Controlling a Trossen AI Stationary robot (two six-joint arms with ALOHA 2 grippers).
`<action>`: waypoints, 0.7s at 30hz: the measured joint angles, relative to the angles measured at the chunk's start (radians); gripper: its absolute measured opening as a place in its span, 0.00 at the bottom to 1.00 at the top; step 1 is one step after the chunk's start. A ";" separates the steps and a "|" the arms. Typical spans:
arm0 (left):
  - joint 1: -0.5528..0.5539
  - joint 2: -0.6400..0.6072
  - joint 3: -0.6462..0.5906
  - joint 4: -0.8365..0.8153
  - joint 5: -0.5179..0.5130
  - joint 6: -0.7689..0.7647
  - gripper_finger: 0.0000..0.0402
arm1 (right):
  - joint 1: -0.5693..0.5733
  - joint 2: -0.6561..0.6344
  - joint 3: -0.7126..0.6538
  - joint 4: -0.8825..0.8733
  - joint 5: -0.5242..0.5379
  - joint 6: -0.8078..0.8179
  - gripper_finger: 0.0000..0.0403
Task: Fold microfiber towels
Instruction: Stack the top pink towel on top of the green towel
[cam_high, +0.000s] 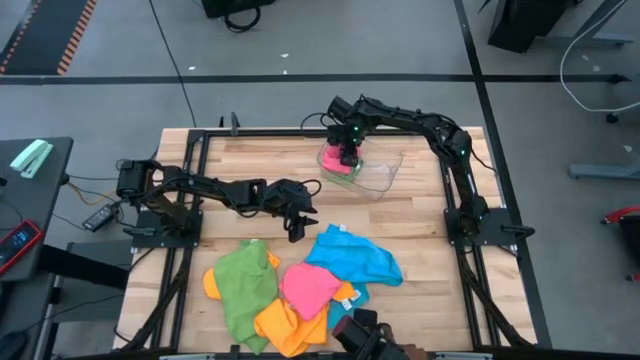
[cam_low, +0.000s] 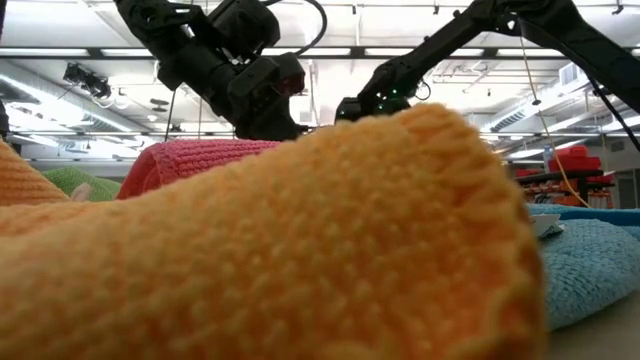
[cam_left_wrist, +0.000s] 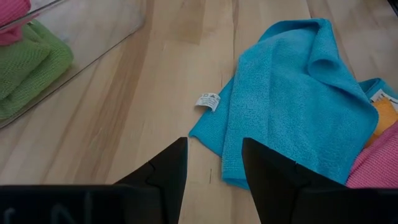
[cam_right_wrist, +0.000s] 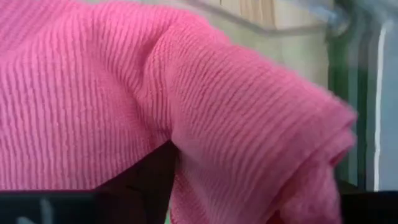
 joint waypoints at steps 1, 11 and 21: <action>0.000 0.000 0.000 -0.001 0.000 0.000 0.40 | 0.000 -0.006 0.000 0.002 0.006 0.006 0.57; 0.000 0.000 0.000 -0.006 0.000 0.000 0.40 | 0.003 -0.139 0.001 0.004 0.084 0.069 0.65; -0.007 0.000 -0.001 -0.030 0.000 -0.019 0.40 | 0.057 -0.302 -0.417 0.669 -0.036 0.155 0.64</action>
